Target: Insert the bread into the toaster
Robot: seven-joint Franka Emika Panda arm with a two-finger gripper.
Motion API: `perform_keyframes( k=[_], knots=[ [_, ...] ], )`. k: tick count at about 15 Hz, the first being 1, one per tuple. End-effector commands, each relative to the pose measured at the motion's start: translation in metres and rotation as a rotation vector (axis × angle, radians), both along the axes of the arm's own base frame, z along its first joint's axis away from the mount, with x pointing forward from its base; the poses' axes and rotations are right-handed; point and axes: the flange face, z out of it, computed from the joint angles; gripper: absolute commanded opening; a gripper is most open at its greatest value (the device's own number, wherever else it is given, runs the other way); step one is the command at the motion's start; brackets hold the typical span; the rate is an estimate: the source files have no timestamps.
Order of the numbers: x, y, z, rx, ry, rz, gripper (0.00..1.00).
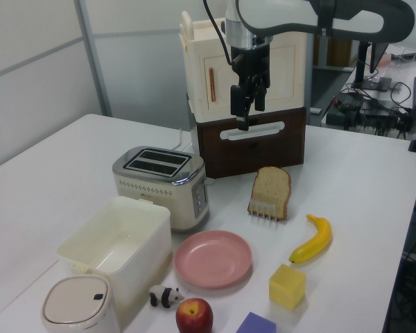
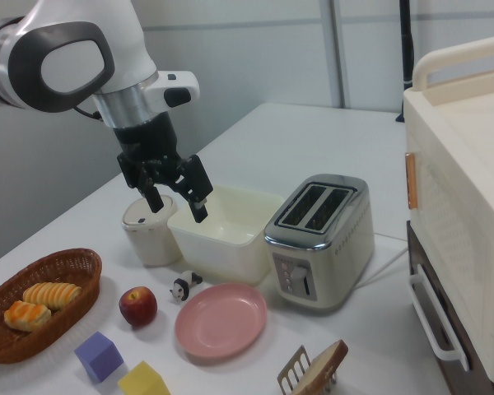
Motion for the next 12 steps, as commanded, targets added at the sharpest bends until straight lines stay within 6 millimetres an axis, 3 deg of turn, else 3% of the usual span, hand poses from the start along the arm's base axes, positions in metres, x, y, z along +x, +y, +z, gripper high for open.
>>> perform_keyframes(
  k=[1, 12],
  knots=[
    [-0.0050, 0.0004, -0.0004, 0.005, 0.023, 0.015, 1.00],
    [-0.0063, -0.0043, -0.0026, -0.044, 0.056, 0.026, 1.00]
  ],
)
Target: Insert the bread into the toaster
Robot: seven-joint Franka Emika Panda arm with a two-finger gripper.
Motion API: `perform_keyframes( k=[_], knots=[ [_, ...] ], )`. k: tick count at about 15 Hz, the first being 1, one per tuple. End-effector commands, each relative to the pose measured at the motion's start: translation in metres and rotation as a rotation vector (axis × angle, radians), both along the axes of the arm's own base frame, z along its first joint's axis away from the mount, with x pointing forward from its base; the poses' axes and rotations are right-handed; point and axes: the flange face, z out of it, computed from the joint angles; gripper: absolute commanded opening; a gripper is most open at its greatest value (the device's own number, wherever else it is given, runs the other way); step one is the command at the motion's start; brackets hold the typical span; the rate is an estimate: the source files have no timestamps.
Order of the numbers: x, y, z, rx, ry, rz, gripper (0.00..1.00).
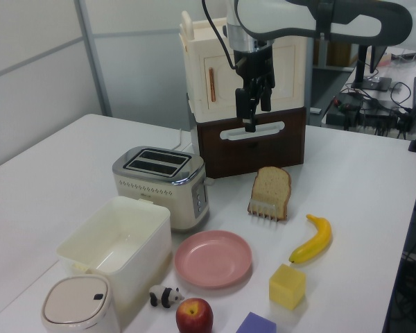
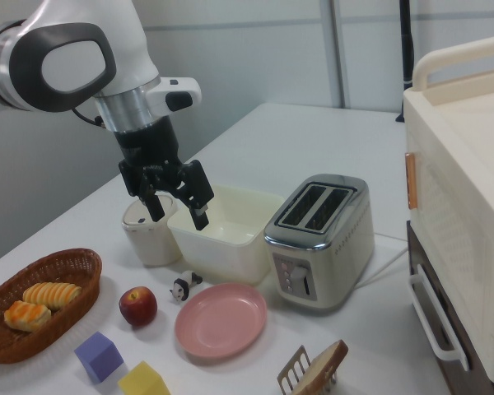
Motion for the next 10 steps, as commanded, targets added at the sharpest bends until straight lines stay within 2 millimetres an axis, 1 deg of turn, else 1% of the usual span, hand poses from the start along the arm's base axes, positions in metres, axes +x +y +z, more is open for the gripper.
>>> perform_keyframes(
  k=[1, 6, 10],
  knots=[
    [-0.002, 0.000, 0.001, 0.000, 0.013, 0.030, 1.00],
    [0.000, 0.000, -0.004, 0.001, 0.021, 0.030, 1.00],
    [0.005, -0.003, -0.012, -0.004, 0.036, 0.022, 1.00]
  ],
)
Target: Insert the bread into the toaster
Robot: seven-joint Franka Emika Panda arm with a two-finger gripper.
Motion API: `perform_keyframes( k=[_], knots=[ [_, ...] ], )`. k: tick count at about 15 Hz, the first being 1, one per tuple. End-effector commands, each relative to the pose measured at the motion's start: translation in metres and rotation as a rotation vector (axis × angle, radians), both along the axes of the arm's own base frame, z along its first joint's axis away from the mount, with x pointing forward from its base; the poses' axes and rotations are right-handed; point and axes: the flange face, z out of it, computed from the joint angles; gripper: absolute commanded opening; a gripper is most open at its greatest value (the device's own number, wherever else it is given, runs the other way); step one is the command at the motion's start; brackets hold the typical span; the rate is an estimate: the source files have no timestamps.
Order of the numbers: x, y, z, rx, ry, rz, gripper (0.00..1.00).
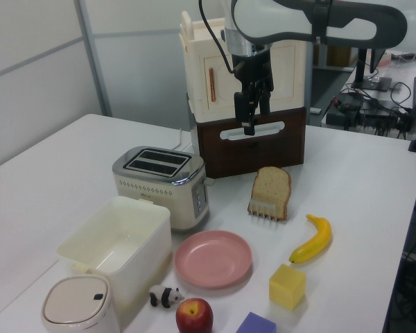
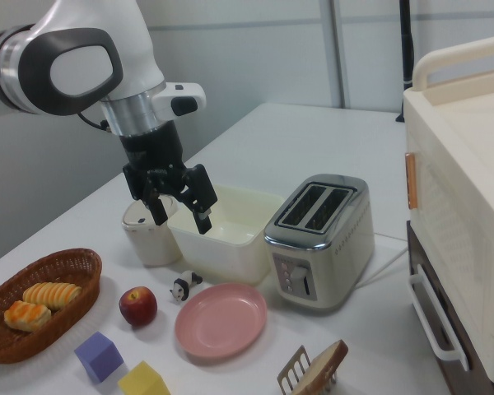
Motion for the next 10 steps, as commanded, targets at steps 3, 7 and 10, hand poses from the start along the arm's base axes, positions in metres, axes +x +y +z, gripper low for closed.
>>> perform_keyframes(
  k=[3, 7, 10],
  knots=[
    [-0.0011, -0.0041, -0.0006, -0.002, 0.015, 0.018, 1.00],
    [-0.0013, -0.0058, -0.0006, -0.002, 0.015, 0.015, 1.00],
    [-0.0018, -0.0138, 0.0003, -0.005, 0.013, 0.005, 1.00]
  ],
)
